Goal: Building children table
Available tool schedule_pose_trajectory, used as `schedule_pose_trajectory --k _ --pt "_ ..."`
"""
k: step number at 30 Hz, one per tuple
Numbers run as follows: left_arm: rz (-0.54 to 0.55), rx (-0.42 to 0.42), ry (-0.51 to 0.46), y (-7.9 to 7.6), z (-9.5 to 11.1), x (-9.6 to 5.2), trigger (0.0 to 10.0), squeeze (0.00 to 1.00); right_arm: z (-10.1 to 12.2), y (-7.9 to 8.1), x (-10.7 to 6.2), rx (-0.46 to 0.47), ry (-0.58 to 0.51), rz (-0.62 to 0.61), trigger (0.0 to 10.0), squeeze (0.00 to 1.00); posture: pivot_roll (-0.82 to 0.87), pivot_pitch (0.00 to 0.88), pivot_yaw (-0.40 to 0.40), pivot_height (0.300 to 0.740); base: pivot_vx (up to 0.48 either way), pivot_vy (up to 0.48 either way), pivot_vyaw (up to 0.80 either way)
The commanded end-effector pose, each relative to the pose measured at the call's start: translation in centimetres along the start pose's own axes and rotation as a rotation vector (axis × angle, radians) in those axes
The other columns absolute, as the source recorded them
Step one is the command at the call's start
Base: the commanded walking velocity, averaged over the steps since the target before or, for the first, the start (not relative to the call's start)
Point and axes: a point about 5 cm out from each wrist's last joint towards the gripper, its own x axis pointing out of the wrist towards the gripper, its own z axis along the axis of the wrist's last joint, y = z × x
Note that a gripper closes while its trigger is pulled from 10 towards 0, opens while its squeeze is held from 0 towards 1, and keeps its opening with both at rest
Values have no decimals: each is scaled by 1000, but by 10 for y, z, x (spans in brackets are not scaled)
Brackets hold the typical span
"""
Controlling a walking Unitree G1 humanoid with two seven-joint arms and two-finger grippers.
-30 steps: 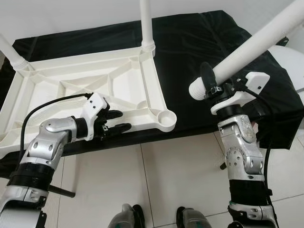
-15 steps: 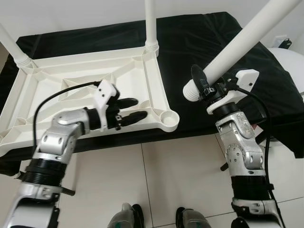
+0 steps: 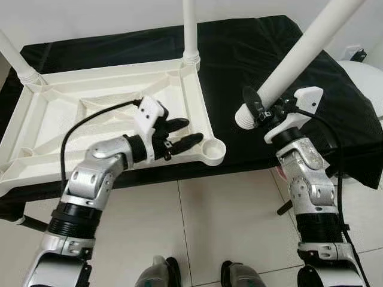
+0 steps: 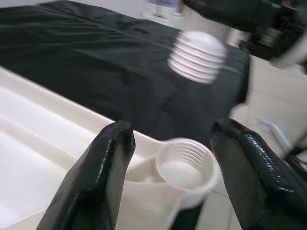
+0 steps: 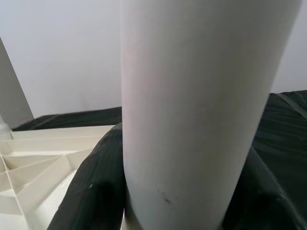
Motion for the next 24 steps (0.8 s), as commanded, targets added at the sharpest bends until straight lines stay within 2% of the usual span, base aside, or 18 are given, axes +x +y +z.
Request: schedule_pose_trajectory --k 1,5,9,13,17,24 --pt "34 5 17 2 -4 -2 10000 0 -1 1 1 -12 3 7 10000 0 -125 142 45 740 0 0 0" --pt "55 12 38 0 -9 -2 10000 0 -2 1 6 -9 18 2 10000 0 -123 138 43 740 0 0 0" --pt "30 45 88 -8 -20 -5 10000 0 -4 5 11 30 27 30 10000 0 -113 133 36 740 0 0 0" --pt "19 66 123 -11 -27 -6 10000 0 -5 7 13 26 22 43 10000 0 -111 133 32 740 0 0 0" --pt "-12 92 174 -16 -37 -7 10000 0 -7 13 12 28 15 118 10000 0 -109 134 27 740 0 0 0" --pt "-7 130 220 -14 -46 -7 10000 0 -4 16 10 43 -3 162 10000 0 -114 139 25 740 0 0 0"
